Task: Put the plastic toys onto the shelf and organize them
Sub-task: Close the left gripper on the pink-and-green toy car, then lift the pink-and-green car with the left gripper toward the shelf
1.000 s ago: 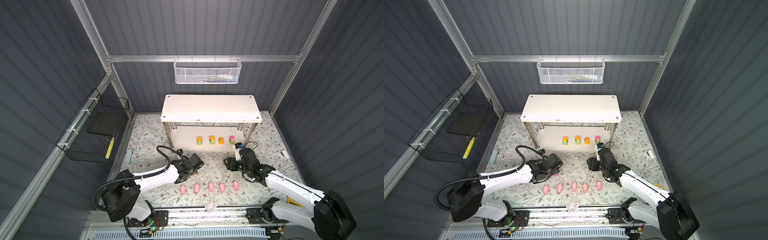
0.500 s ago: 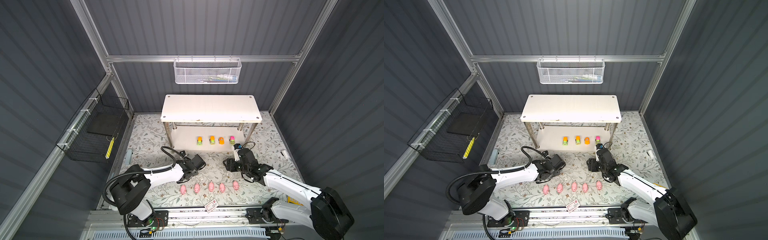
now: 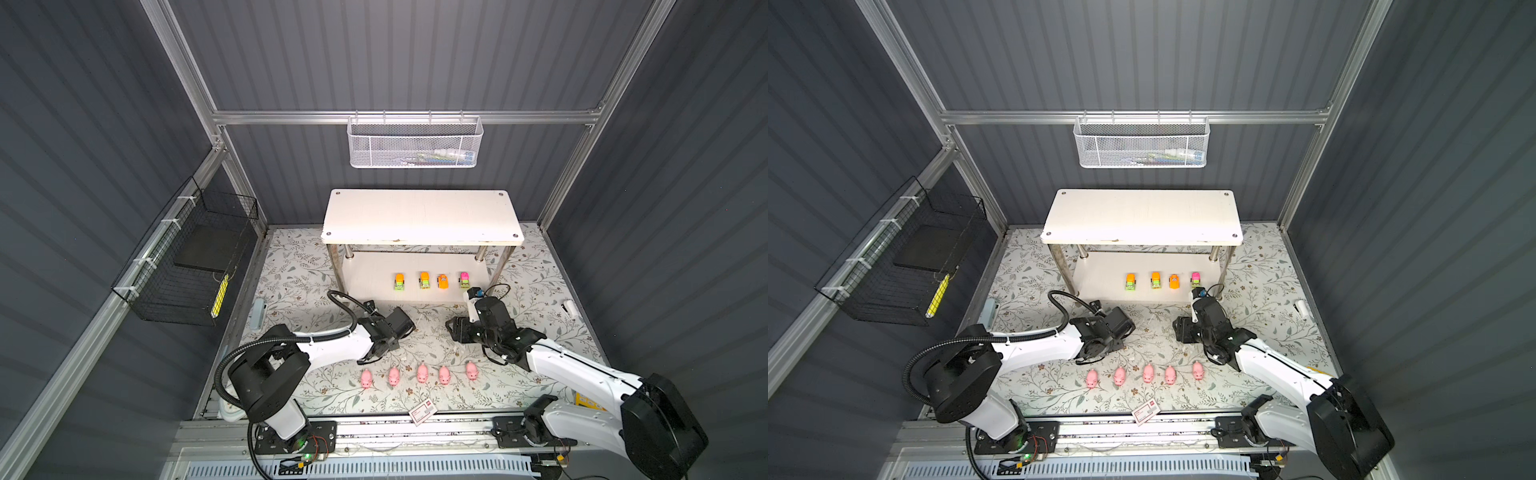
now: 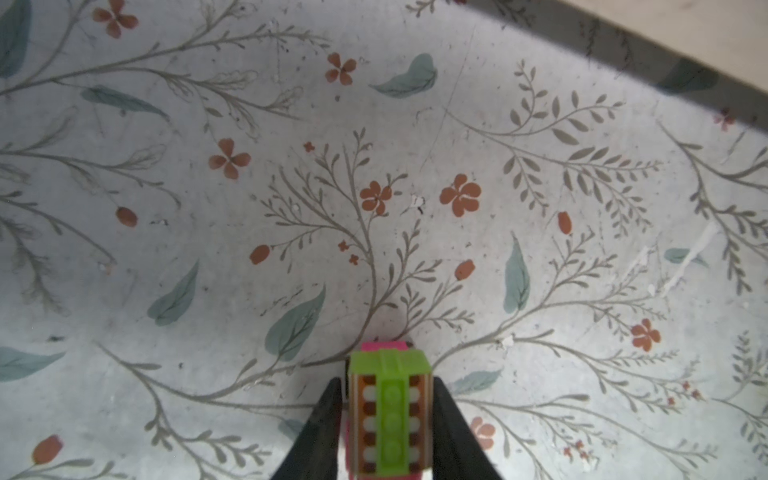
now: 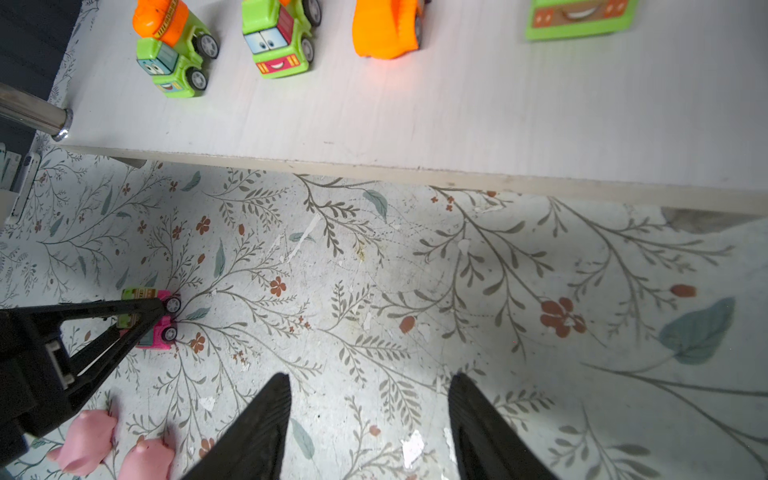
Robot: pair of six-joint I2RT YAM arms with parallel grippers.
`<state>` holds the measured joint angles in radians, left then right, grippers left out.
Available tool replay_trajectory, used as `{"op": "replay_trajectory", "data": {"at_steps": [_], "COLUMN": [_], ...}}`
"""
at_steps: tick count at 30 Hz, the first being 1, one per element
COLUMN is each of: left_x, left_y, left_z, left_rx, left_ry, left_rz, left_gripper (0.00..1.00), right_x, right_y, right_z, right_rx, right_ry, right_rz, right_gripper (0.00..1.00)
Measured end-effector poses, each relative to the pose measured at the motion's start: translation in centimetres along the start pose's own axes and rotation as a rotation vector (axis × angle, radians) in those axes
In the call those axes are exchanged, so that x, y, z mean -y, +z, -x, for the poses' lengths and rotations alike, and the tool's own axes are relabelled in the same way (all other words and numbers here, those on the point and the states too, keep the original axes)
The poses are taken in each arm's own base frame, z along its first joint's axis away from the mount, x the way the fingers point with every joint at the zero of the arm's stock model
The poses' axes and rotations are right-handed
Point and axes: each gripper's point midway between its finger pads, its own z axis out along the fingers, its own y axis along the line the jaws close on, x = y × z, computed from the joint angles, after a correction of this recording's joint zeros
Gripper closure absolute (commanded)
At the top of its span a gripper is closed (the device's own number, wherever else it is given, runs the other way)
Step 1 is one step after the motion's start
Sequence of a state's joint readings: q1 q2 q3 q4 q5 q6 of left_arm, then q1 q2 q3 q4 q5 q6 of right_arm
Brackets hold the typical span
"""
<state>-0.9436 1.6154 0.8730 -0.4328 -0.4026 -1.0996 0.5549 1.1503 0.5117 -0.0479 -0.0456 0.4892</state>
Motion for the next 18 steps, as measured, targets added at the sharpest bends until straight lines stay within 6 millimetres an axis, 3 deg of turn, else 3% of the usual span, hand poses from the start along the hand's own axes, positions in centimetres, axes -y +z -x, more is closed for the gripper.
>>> {"op": "replay_trajectory", "data": {"at_steps": [12, 18], "left_x": [0.0, 0.6], "left_y": [-0.4, -2.3], "left_z": [0.1, 1.7], "left_rx": [-0.010, 0.015], "left_ry": [0.022, 0.075], "left_rz": [0.015, 0.015], "left_gripper": [0.76, 0.76], "right_x": [-0.1, 0.0], "right_y": [0.1, 0.4], "right_z": [-0.1, -0.3], "right_rx": [-0.002, -0.015], "right_ry": [-0.002, -0.001], "right_rz": [0.001, -0.001], "right_gripper": [0.37, 0.37]}}
